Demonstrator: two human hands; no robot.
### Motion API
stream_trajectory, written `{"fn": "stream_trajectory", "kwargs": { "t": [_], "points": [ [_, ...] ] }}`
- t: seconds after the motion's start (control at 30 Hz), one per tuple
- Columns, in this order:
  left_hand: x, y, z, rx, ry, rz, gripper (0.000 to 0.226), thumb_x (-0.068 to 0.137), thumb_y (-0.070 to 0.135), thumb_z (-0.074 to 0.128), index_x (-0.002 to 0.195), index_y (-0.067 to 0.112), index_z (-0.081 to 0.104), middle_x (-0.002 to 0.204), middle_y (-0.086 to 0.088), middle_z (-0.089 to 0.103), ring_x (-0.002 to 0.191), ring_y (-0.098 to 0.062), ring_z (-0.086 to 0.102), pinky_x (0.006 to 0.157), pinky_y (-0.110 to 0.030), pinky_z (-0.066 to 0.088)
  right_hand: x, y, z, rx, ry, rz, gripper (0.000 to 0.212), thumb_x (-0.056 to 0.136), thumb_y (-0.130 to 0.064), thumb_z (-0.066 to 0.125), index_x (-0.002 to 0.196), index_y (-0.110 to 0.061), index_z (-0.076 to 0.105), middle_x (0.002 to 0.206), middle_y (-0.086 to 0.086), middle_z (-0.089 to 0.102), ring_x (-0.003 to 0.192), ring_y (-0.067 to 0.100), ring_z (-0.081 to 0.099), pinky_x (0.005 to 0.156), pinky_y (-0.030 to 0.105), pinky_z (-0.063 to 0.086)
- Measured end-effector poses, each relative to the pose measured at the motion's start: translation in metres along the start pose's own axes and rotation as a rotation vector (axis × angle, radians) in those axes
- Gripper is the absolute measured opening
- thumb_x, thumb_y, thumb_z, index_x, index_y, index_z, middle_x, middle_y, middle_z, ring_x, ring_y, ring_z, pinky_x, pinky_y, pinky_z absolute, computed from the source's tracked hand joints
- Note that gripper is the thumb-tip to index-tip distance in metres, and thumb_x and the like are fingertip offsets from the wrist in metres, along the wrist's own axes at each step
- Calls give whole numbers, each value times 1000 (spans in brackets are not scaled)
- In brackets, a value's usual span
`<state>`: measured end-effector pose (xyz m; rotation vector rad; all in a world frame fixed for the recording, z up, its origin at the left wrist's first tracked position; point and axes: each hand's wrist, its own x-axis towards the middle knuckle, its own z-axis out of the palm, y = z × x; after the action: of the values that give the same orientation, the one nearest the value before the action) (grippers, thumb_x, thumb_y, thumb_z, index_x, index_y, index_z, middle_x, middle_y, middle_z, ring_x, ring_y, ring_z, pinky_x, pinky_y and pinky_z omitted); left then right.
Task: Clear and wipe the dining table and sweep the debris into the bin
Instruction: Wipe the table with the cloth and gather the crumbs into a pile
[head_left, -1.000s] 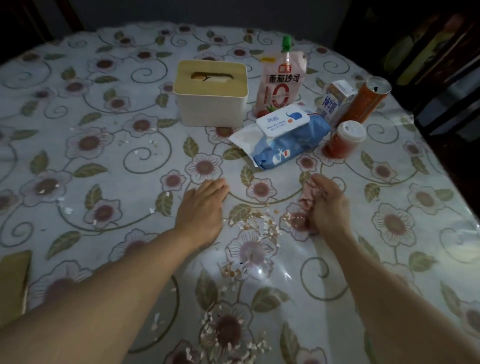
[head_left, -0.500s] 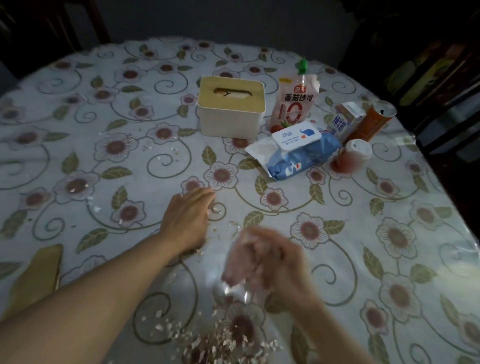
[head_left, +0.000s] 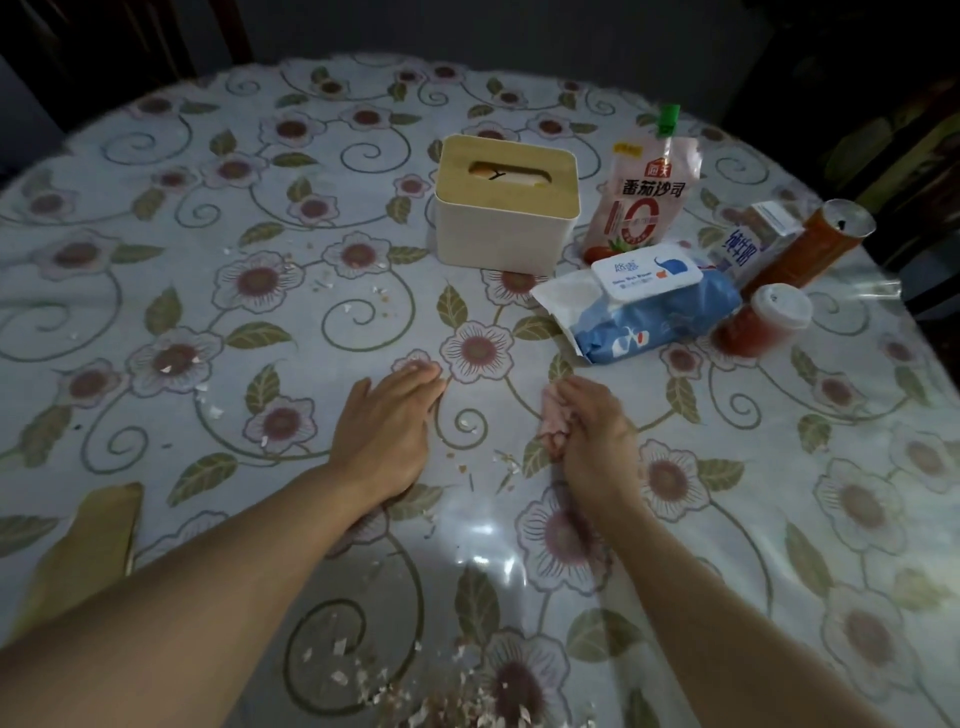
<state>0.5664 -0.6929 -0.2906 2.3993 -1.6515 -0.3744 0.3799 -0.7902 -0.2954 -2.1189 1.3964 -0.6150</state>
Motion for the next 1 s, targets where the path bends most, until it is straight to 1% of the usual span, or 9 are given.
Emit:
{"fn": "stream_trajectory", "kwargs": {
  "t": [0.13, 0.2, 0.3, 0.4, 0.57, 0.67, 0.77, 0.9, 1.0],
  "points": [
    [-2, 1, -5, 17, -51, 35, 56, 93, 10, 36, 147, 22, 25, 157, 8, 18, 144, -9, 13, 113, -41, 17, -54, -41, 26, 42, -124, -174, 37, 90, -5, 51, 123, -17, 58, 130, -3, 57, 116, 5, 49, 98, 8, 33],
    [-4, 0, -10, 7, -106, 44, 57, 94, 10, 36, 148, 21, 22, 158, 8, 12, 145, -10, 10, 114, -42, 16, -86, -58, 33, 92, -191, -276, 34, 87, -2, 55, 119, -11, 63, 126, 2, 60, 115, 6, 52, 97, 4, 34],
    [-15, -6, -18, 19, -191, 71, 56, 94, 11, 35, 147, 22, 23, 158, 7, 12, 145, -12, 12, 115, -43, 16, -132, -76, 34, 213, -426, -329, 25, 84, -14, 54, 103, -10, 70, 119, -2, 63, 109, 6, 57, 91, 13, 46],
    [-37, -15, -29, 6, -199, 73, 60, 91, 7, 39, 146, 23, 23, 156, 4, 22, 143, -13, 18, 113, -43, 20, -164, -103, 27, 386, -673, -267, 35, 74, -27, 46, 92, -14, 74, 109, -2, 68, 102, 1, 60, 88, 19, 50],
    [-61, -32, -59, -43, -40, 35, 49, 89, 9, 47, 136, 17, 42, 136, -6, 52, 127, -23, 44, 101, -41, 40, -144, -130, -1, 397, -313, -33, 30, 79, -5, 58, 90, -31, 67, 92, -19, 69, 80, -6, 64, 66, 10, 52],
    [-76, -37, -79, -19, -46, -1, 32, 86, 11, 53, 118, 11, 54, 122, -7, 60, 115, -27, 52, 92, -41, 45, -126, -150, -15, 238, -323, 45, 20, 75, -11, 72, 74, -27, 61, 83, -10, 67, 72, 6, 65, 62, 18, 56],
    [-87, -45, -93, -7, -37, -14, 31, 84, 5, 48, 112, 14, 58, 120, -1, 60, 113, -23, 51, 89, -38, 44, -116, -169, -19, 285, -298, 142, 19, 72, -17, 77, 74, -25, 59, 77, -4, 67, 62, 12, 67, 48, 26, 57],
    [-96, -58, -108, -9, 6, -66, 31, 83, 1, 48, 108, 17, 58, 116, -1, 60, 112, -24, 51, 84, -35, 40, -109, -184, -14, 244, -286, 137, 14, 81, -11, 66, 75, -20, 57, 64, -4, 64, 49, 5, 62, 39, 26, 52],
    [-97, -65, -115, -15, 35, -98, 36, 86, 5, 46, 120, 16, 52, 121, -6, 59, 114, -27, 51, 87, -37, 42, -101, -187, -8, 136, -329, 70, 16, 84, -6, 53, 80, -21, 55, 74, -3, 62, 58, 8, 60, 41, 18, 48]
  ]
}}
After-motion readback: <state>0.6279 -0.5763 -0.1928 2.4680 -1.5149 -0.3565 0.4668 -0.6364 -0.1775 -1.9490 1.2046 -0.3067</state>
